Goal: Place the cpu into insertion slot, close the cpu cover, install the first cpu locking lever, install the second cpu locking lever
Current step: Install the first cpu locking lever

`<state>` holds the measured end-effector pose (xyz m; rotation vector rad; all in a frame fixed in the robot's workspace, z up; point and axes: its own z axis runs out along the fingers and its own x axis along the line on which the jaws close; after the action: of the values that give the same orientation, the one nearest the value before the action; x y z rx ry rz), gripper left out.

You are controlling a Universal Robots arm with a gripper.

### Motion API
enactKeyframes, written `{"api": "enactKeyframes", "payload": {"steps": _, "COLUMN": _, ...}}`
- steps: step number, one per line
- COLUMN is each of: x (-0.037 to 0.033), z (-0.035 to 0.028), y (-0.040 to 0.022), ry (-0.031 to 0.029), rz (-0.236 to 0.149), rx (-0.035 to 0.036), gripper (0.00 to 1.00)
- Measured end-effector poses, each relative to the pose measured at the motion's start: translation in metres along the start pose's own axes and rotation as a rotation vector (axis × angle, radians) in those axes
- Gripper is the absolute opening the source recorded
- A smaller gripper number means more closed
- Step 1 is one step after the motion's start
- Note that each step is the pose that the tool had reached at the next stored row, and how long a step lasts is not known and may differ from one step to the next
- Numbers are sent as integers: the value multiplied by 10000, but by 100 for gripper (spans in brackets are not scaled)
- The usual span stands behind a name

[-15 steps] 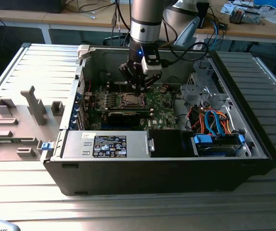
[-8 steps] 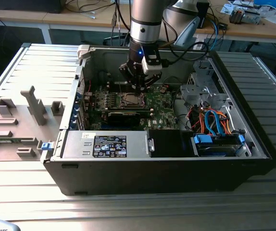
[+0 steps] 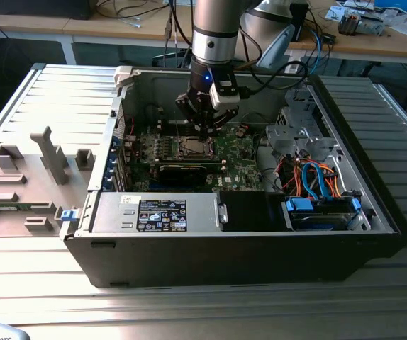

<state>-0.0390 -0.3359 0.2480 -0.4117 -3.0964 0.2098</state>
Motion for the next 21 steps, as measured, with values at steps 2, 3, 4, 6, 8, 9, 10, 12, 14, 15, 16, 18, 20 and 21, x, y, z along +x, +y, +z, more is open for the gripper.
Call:
{"api": "enactKeyframes", "payload": {"steps": 2, "x": 0, "z": 0, "y": 0, "ry": -4, "rz": -34, "rx": 0, "gripper": 11}}
{"api": "enactKeyframes", "payload": {"steps": 3, "x": 0, "z": 0, "y": 0, "ry": -7, "rz": -54, "rx": 0, "gripper": 11}}
{"api": "enactKeyframes", "payload": {"steps": 4, "x": 0, "z": 0, "y": 0, "ry": -10, "rz": -72, "rx": 0, "gripper": 11}}
{"api": "enactKeyframes", "payload": {"steps": 6, "x": 0, "z": 0, "y": 0, "ry": -16, "rz": -120, "rx": -1, "gripper": 11}}
{"api": "enactKeyframes", "payload": {"steps": 8, "x": 0, "z": 0, "y": 0, "ry": -23, "rz": -172, "rx": -1, "gripper": 11}}
{"api": "enactKeyframes", "payload": {"steps": 9, "x": 0, "z": 0, "y": 0, "ry": -25, "rz": -191, "rx": -1, "gripper": 11}}
{"api": "enactKeyframes", "payload": {"steps": 10, "x": 0, "z": 0, "y": 0, "ry": -29, "rz": -217, "rx": -1, "gripper": 11}}
{"api": "enactKeyframes", "payload": {"steps": 12, "x": 0, "z": 0, "y": 0, "ry": -36, "rz": -264, "rx": -2, "gripper": 11}}
{"api": "enactKeyframes", "payload": {"steps": 14, "x": 0, "z": 0, "y": 0, "ry": -43, "rz": -318, "rx": -2, "gripper": 11}}
{"api": "enactKeyframes", "payload": {"steps": 15, "x": 0, "z": 0, "y": 0, "ry": -58, "rz": -433, "rx": -3, "gripper": 11}}
{"api": "enactKeyframes", "payload": {"steps": 16, "x": 0, "z": 0, "y": 0, "ry": -68, "rz": -501, "rx": -3, "gripper": 11}}
{"api": "enactKeyframes", "payload": {"steps": 18, "x": 0, "z": 0, "y": 0, "ry": -73, "rz": -538, "rx": -4, "gripper": 11}}
{"api": "enactKeyframes", "payload": {"steps": 20, "x": 0, "z": 0, "y": 0, "ry": -78, "rz": -578, "rx": -4, "gripper": 11}}
{"api": "enactKeyframes", "payload": {"steps": 21, "x": 0, "z": 0, "y": 0, "ry": -84, "rz": -621, "rx": -4, "gripper": 11}}
